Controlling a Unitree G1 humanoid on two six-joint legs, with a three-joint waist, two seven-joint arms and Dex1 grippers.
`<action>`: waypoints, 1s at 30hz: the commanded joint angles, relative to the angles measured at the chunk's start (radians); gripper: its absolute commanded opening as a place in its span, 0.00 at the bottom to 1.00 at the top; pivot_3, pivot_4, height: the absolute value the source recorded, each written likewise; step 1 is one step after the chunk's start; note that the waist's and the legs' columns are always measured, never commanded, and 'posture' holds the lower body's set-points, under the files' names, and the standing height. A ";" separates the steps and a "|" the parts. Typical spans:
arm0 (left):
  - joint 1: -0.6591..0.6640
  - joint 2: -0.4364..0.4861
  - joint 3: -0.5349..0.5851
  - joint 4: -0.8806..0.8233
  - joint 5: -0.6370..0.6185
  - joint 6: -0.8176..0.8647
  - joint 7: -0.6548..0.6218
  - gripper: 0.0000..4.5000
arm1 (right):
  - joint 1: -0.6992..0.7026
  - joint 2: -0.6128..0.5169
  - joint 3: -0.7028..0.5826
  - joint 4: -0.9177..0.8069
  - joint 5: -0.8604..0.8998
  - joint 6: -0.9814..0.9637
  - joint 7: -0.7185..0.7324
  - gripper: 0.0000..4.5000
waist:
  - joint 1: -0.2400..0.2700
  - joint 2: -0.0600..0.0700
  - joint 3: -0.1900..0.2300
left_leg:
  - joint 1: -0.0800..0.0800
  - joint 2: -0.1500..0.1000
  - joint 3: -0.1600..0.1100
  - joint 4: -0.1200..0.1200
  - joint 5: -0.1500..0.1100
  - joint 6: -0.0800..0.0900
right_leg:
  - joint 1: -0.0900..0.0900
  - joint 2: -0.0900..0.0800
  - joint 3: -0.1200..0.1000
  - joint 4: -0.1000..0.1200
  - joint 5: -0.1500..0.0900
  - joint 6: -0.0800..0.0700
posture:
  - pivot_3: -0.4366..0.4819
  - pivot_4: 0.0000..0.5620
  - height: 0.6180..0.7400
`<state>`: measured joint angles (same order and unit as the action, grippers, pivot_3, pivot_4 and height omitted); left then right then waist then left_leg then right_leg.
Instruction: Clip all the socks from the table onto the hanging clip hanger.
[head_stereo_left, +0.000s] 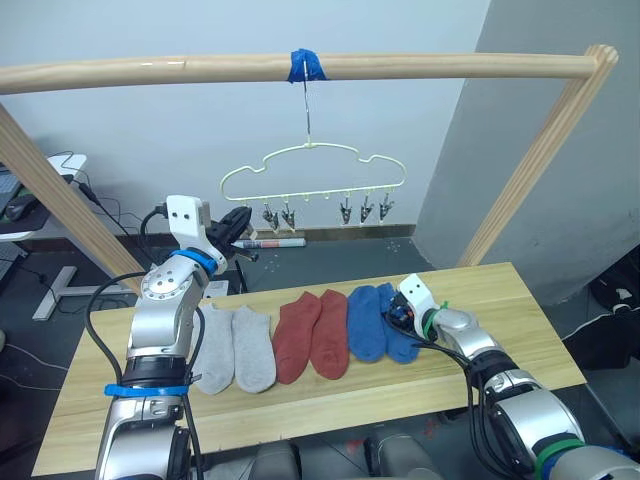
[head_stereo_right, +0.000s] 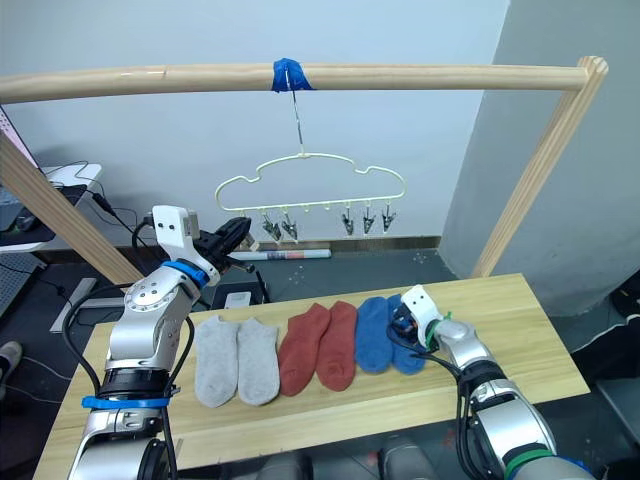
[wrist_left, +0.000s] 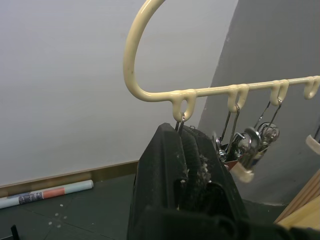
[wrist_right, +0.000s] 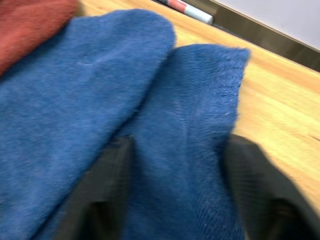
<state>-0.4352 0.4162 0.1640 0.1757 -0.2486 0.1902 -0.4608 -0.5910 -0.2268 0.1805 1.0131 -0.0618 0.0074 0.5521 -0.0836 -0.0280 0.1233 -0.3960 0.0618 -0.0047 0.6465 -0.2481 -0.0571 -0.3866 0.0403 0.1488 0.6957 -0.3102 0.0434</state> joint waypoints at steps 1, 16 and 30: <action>0.002 0.011 0.022 -0.040 -0.010 0.005 0.005 0.00 | 0.047 -0.023 -0.002 -0.043 -0.013 0.015 0.020 0.34 | 0.000 0.000 0.000 | 0.000 0.000 0.000 0.000 0.000 0.000 | 0.000 0.000 0.000 0.000 0.000 0.000 | 0.52 0.22 1.00; -0.079 0.063 0.250 -0.051 -0.583 0.771 -0.067 0.00 | 0.323 -0.152 -0.009 -1.215 0.264 0.556 0.201 0.01 | -0.018 0.004 0.004 | -0.001 0.002 -0.001 0.000 0.000 0.000 | -0.003 0.003 0.002 0.002 -0.003 0.005 | 0.50 0.21 1.00; -0.161 0.033 0.357 -0.080 -0.814 1.015 0.032 0.00 | 0.089 0.210 0.053 -1.079 0.424 0.749 0.092 0.01 | 0.009 0.003 0.006 | -0.007 0.000 -0.022 -0.001 0.004 -0.007 | -0.002 0.002 -0.019 0.001 -0.003 -0.006 | 0.49 0.20 1.00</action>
<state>-0.5612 0.4475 0.4812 0.1335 -1.0147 1.2022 -0.4355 -0.4859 -0.0233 0.2537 -0.0603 0.3366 0.7708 0.6482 -0.0742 -0.0254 0.1291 -0.4030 0.0617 -0.0277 0.6455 -0.2444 -0.0641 -0.3883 0.0419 0.1290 0.6961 -0.3133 0.0374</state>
